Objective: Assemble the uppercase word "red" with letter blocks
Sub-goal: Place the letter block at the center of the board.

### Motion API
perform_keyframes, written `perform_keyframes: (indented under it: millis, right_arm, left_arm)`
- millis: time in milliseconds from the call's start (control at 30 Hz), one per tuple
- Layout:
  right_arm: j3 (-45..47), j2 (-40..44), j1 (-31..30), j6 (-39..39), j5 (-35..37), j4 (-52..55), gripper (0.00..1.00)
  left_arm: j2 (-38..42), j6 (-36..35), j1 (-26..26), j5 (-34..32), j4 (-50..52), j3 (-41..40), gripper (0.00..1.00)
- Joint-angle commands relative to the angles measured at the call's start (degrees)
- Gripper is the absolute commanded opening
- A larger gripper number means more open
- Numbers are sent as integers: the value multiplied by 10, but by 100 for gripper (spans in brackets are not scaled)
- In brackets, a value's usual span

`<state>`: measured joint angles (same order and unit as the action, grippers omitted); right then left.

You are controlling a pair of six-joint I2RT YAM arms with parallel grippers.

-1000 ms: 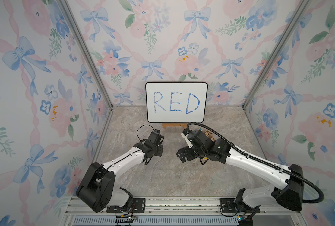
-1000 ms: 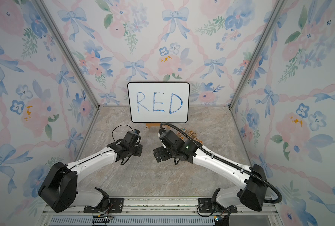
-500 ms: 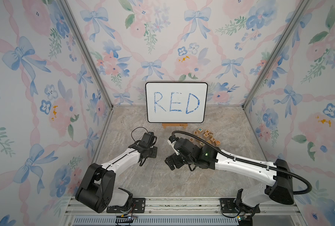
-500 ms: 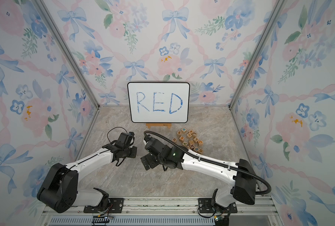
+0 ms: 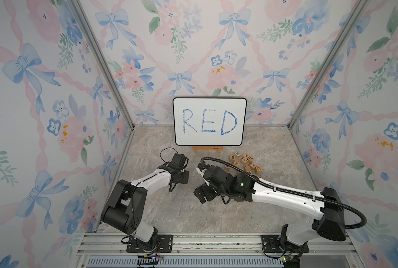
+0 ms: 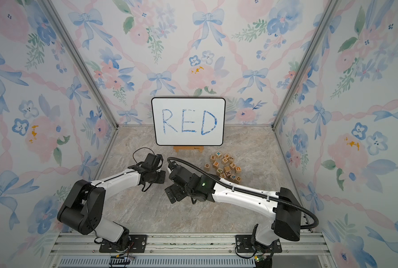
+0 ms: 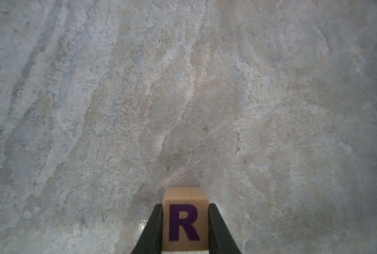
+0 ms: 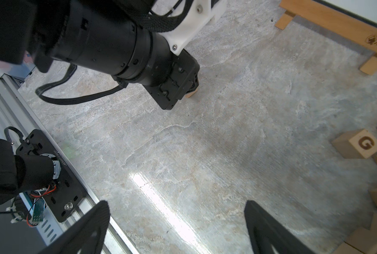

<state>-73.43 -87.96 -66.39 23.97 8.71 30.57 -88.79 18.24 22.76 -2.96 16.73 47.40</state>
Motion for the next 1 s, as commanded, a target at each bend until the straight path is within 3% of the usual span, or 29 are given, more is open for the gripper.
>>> perform_keyframes:
  millis: [0, 333, 700, 833, 967]
  right_arm:
    - [-21, -6, -4, -13, 16, 2, 97]
    - [-24, -7, 2, -19, 22, 9, 97]
    - [-22, -8, 7, -18, 21, 12, 97]
    - [-22, -8, 7, -17, 24, 12, 97]
    - [-24, -7, 9, -17, 28, 13, 97]
  left_arm:
    - [-22, 15, -4, -3, 1, 12, 18]
    - [-22, 36, -4, -15, 0, 8, 23]
    - [-4, 30, -4, -12, -1, 8, 46]
    - [1, 28, -4, -11, 0, 8, 59]
    - [7, 27, -4, -9, 0, 9, 98]
